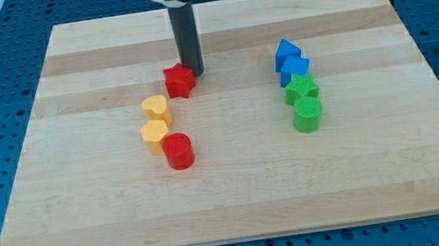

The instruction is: Push the red star closer to the yellow heart

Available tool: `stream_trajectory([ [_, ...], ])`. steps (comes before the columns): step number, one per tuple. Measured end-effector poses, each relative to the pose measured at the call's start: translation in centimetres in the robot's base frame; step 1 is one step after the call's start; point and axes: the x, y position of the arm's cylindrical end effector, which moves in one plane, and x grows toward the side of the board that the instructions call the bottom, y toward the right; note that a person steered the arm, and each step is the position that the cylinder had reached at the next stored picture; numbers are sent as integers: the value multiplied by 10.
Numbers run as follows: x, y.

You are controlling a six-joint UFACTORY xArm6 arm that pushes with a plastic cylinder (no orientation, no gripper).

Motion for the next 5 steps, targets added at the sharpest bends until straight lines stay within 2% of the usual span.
stream_trajectory([
  [3,42,-47],
  [5,52,-83],
])
